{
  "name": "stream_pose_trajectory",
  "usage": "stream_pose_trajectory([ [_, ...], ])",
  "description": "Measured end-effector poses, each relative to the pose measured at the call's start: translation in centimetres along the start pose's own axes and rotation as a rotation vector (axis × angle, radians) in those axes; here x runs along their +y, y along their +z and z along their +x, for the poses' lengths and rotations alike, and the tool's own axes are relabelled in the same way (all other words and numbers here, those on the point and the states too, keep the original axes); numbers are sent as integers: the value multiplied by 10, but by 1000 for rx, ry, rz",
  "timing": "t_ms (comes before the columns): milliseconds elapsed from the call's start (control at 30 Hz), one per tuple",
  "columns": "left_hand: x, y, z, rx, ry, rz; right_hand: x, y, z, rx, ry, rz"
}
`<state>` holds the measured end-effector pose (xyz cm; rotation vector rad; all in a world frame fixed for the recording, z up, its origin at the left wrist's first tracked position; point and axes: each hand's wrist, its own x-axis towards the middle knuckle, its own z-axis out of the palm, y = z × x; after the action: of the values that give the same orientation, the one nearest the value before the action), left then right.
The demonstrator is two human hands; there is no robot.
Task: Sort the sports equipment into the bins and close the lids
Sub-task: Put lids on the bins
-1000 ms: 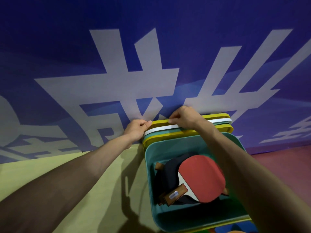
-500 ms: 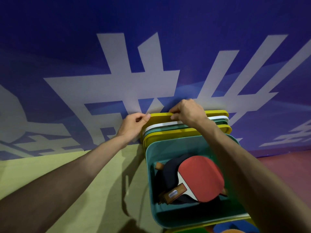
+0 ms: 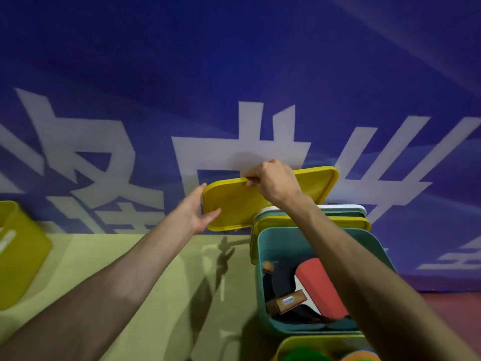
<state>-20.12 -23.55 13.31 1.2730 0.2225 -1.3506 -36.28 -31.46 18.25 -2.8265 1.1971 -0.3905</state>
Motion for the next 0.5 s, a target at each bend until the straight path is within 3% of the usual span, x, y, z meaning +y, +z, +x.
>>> stream_pose_trajectory([
  [200, 43, -77, -19, -98, -51, -308, -82, -6, 3, 23, -128, -24],
  [300, 64, -116, -37, -182, 8, -338, -125, -8, 3, 29, -168, -32],
  [500, 109, -200, -59, -153, 212, -260, -216, 2, 3, -25, -250, -24],
])
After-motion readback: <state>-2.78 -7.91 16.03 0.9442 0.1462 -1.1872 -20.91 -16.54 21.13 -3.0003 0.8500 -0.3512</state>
